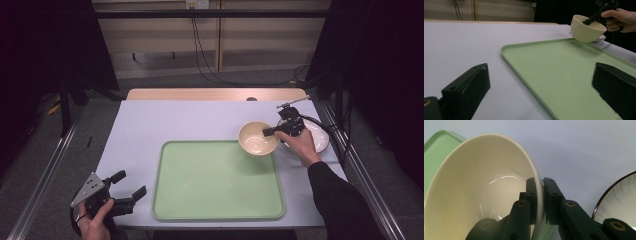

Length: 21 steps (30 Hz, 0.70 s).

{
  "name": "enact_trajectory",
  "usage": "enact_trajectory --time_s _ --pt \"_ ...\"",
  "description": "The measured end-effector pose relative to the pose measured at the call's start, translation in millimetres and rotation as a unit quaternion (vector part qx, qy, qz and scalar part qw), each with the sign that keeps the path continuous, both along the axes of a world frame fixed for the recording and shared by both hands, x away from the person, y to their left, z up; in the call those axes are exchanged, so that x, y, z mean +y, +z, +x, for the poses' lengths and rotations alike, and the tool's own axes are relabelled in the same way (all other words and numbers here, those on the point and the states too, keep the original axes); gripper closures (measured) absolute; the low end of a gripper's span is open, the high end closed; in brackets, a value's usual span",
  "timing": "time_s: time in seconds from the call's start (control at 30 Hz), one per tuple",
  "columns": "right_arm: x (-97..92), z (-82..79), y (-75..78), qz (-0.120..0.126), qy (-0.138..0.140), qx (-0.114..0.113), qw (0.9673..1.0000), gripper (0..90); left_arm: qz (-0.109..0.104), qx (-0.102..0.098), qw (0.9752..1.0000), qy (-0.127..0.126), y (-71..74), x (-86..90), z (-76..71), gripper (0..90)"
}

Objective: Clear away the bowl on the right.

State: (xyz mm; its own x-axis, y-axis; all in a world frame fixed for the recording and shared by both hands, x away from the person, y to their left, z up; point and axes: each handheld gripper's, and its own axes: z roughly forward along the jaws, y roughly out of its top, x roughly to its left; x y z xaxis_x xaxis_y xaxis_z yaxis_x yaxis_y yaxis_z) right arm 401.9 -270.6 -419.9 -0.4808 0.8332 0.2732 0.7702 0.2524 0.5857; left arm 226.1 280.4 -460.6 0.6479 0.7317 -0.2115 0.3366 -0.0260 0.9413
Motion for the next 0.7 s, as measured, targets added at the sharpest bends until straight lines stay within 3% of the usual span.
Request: enact_trajectory --time_s 0.7 --pt "8.2 3.9 -19.2 -0.013 0.006 0.035 0.9993 83.3 0.001 -0.001 1.0 0.004 0.0 -0.1 0.0 1.7"
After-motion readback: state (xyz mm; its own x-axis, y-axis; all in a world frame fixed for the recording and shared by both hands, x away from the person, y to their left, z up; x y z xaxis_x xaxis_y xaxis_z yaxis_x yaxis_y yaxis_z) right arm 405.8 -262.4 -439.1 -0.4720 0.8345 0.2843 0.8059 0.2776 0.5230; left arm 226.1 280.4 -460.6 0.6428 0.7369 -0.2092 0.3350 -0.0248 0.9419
